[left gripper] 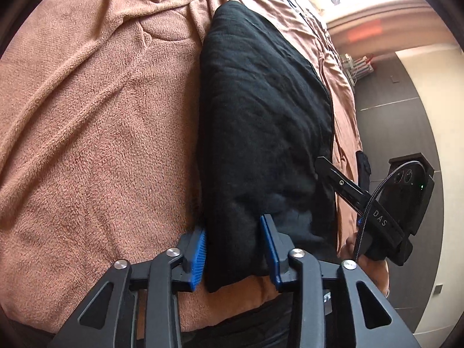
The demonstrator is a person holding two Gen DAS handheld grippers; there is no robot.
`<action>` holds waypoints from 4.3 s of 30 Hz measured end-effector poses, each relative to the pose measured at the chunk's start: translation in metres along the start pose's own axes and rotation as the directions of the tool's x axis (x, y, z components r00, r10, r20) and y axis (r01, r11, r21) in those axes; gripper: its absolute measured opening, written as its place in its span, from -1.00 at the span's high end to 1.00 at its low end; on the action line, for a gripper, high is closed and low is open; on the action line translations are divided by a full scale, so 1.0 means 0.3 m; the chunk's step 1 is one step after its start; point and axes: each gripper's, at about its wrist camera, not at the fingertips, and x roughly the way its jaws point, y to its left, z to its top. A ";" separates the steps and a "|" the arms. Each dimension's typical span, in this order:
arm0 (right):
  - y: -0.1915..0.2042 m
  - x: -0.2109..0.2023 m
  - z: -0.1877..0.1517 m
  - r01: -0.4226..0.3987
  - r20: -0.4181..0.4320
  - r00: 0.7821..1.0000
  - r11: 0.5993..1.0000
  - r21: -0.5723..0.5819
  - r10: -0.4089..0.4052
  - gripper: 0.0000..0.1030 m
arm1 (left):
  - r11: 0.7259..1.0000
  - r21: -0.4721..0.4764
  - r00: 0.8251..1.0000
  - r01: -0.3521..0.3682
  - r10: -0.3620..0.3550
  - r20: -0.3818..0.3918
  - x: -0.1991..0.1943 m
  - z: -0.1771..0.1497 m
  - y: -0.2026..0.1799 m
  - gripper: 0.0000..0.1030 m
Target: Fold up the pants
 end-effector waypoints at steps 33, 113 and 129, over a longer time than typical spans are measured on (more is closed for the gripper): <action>0.159 0.017 -0.080 -0.067 -0.092 0.994 0.998 -0.013 0.066 0.38 | 0.998 0.004 0.997 -0.056 0.056 0.049 -0.208 -0.013 0.084 0.37; 0.173 -0.064 0.016 -0.332 0.109 0.935 0.941 -0.069 0.338 0.56 | 0.969 0.232 0.944 0.088 -0.156 0.292 -0.429 0.192 -0.097 0.78; 0.365 -0.337 -0.113 -0.294 0.205 0.917 0.928 -0.231 0.342 0.59 | 0.942 0.322 0.884 0.095 -0.229 0.408 -0.693 -0.002 -0.171 0.83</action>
